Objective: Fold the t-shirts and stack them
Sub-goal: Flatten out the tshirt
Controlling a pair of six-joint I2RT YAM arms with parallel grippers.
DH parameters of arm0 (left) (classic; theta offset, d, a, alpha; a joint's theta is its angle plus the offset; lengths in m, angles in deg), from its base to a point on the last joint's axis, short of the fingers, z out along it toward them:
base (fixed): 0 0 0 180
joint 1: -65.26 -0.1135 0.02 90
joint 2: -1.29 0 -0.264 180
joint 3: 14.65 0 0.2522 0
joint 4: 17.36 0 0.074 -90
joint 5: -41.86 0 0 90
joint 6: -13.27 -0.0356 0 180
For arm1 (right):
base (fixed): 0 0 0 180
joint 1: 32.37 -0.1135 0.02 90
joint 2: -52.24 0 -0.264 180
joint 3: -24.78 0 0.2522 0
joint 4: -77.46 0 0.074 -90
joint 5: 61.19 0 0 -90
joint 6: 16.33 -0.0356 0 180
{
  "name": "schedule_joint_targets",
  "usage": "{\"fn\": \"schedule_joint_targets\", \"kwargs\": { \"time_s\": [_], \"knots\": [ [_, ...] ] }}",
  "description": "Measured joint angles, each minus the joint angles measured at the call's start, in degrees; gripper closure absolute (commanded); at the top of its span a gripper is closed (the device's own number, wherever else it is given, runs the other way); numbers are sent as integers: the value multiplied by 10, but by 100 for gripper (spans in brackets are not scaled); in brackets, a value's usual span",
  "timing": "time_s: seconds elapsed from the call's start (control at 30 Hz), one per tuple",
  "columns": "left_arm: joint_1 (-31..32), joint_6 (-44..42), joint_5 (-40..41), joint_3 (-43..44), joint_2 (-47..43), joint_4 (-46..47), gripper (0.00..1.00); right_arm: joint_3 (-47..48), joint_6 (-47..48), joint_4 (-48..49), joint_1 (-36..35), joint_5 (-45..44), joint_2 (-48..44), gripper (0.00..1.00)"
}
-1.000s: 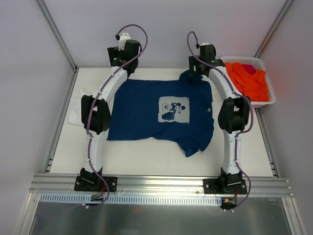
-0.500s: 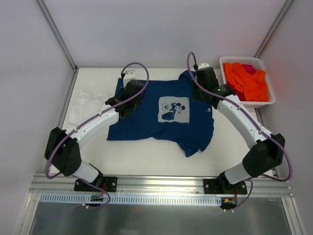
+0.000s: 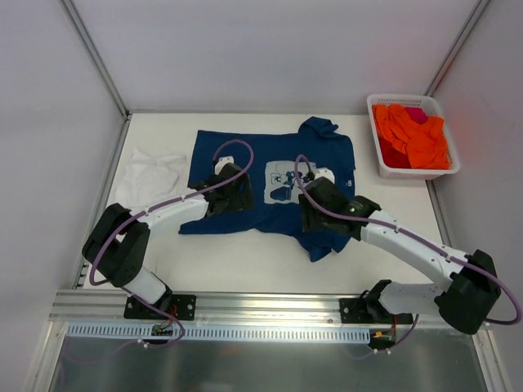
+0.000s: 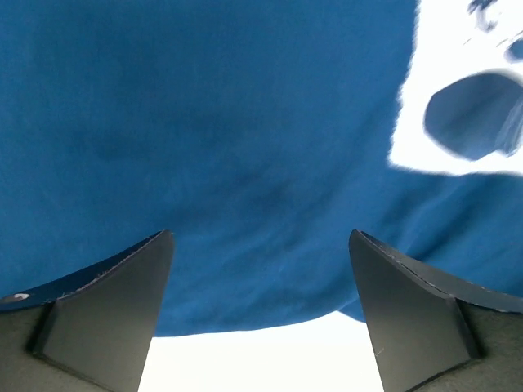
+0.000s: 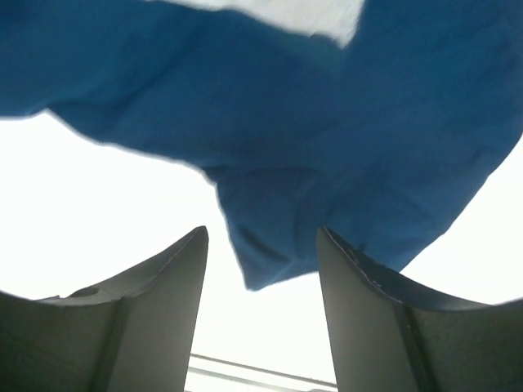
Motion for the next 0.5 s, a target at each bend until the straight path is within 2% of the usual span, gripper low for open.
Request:
{"fn": "schedule_joint_targets", "kwargs": {
  "time_s": [0.23,0.5],
  "knots": [
    [6,28,-14,-54,0,0,9,-68,-89,-11,-115,-59,-37,41],
    [9,40,-17,-72,0,1,9,-108,-173,-28,-180,-103,19,41]
  ]
}}
